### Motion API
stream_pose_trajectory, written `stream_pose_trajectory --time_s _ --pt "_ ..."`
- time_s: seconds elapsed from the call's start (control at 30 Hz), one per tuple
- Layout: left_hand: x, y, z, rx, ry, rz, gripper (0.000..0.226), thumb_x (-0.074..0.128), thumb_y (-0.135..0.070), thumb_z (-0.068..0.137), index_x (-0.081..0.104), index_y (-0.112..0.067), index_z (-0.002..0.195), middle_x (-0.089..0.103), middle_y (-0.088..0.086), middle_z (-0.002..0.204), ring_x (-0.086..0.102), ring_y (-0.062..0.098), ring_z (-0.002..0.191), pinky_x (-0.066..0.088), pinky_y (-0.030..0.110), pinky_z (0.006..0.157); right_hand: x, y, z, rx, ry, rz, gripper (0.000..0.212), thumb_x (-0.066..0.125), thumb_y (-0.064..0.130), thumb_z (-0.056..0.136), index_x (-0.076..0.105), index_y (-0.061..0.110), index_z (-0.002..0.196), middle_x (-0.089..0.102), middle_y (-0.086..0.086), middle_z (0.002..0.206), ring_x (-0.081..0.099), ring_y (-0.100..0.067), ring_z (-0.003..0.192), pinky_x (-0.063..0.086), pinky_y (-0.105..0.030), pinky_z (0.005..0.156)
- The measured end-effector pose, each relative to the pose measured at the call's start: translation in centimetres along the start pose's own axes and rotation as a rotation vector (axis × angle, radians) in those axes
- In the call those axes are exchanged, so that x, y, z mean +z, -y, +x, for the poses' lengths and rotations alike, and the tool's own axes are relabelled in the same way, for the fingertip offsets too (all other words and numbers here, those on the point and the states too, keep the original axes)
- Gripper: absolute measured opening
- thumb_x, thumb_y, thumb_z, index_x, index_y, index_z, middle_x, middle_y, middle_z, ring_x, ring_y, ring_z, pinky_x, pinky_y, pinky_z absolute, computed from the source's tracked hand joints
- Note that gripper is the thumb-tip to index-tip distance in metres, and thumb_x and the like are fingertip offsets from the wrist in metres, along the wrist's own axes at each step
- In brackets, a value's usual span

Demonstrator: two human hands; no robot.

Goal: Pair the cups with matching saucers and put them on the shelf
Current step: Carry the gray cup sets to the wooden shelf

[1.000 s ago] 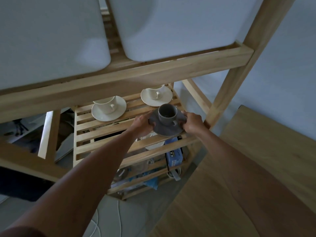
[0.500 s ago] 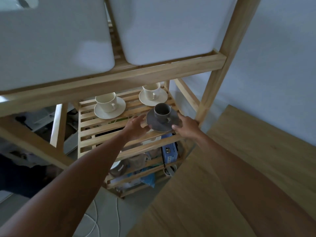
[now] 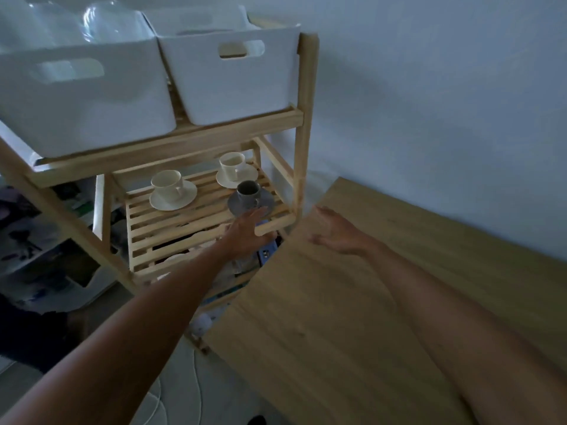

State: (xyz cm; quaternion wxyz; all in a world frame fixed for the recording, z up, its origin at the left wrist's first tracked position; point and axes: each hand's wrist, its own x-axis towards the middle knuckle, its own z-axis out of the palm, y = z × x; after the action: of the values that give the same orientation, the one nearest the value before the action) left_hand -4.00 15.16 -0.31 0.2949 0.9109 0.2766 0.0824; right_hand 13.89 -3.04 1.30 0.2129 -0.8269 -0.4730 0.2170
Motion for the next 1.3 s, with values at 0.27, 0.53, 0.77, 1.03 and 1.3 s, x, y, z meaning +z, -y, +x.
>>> stream_pose_trajectory --time_s 0.27,0.53,0.77,1.03,1.3 --pt "5.1 -11.2 -3.5 0.228 0.111 -0.051 0.072 0.062 -0.046 0.089 0.034 -0.017 0.148 0.034 0.006 0.156 0.030 0.024 0.144 0.028 0.038 0.114 -5.7 -6.0 -14.7 0.183 -0.127 0.001 0.080 0.069 0.031 0.090 0.025 0.008 0.153 0.023 -0.013 0.160 0.022 -0.024 0.147 0.014 -0.021 0.114" --pt "12.8 -21.0 -8.5 0.377 0.247 -0.091 0.073 0.069 -0.039 0.086 0.039 -0.012 0.146 0.041 0.012 0.151 0.038 0.026 0.139 0.032 0.042 0.114 -8.6 -12.1 -30.4 0.412 -0.258 0.079 0.077 0.066 0.034 0.091 0.025 0.018 0.154 0.022 -0.010 0.161 0.022 -0.022 0.147 0.016 -0.026 0.115" --pt "19.5 -25.4 -12.5 0.394 0.418 -0.085 0.074 0.067 -0.042 0.086 0.036 -0.015 0.148 0.041 0.013 0.150 0.045 0.030 0.133 0.039 0.043 0.109 -6.9 -16.4 -39.7 0.595 -0.324 0.137 0.073 0.064 0.034 0.093 0.027 0.019 0.153 0.024 -0.008 0.160 0.025 -0.024 0.146 0.022 -0.032 0.115" --pt "24.1 -25.8 -15.4 0.344 0.525 -0.002 0.075 0.065 -0.043 0.084 0.035 -0.018 0.147 0.055 0.015 0.129 0.053 0.032 0.117 0.045 0.042 0.100 -1.3 -19.3 -43.1 0.739 -0.258 0.157 0.071 0.065 0.035 0.092 0.031 0.019 0.152 0.043 -0.015 0.140 0.047 -0.030 0.127 0.039 -0.033 0.101" --pt "25.5 -26.8 -16.5 0.374 0.529 -0.096 0.072 0.071 -0.030 0.081 0.039 -0.016 0.143 0.055 0.008 0.137 0.054 0.027 0.123 0.045 0.034 0.097 1.0 -19.3 -42.4 0.684 -0.340 0.281 0.074 0.074 0.031 0.086 0.038 0.017 0.149 0.060 0.001 0.108 0.058 -0.014 0.094 0.047 -0.021 0.069"
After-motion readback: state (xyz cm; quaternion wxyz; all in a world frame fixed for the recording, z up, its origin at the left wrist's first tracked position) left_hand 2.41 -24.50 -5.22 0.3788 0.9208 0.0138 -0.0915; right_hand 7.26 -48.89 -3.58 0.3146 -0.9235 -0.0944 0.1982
